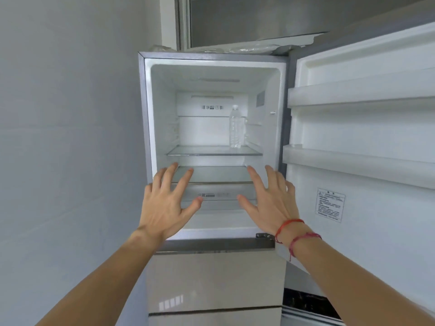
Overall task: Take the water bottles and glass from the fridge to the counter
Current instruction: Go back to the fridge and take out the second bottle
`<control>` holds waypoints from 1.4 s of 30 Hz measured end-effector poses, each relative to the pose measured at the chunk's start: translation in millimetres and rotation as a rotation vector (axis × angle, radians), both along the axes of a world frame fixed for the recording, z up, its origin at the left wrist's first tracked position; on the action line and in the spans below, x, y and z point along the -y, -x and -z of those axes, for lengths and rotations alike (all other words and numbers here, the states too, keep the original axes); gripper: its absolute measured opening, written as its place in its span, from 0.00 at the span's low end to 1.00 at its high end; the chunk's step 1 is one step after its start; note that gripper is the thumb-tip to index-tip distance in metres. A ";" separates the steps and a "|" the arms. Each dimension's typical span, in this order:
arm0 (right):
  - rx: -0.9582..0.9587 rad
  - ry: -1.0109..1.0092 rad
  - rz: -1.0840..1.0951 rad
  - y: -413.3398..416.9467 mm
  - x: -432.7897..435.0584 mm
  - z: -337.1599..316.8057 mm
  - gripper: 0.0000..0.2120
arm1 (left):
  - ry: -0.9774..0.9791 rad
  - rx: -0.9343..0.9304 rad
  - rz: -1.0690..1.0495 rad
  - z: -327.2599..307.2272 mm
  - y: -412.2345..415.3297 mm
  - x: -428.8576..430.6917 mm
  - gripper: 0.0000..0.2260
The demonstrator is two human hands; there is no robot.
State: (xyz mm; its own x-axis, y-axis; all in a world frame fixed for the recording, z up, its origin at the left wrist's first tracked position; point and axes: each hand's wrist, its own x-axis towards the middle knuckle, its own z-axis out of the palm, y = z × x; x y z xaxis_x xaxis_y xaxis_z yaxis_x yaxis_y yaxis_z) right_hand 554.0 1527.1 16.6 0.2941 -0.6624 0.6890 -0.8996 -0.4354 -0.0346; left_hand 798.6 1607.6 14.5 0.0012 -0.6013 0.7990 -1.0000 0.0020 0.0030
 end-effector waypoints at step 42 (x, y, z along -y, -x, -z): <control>0.086 0.078 0.132 -122.2 399.8 -83.6 0.37 | 0.076 -0.113 0.174 -91.3 -80.4 443.2 0.32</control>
State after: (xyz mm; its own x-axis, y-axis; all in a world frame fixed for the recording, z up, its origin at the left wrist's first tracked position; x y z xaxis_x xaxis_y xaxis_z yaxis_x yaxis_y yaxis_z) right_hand 676.2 1127.3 100.2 0.1464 -0.6352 0.7584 -0.9442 -0.3183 -0.0843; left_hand 879.0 1164.4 105.8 -0.0050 -0.5387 0.8425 -0.9780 0.1785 0.1083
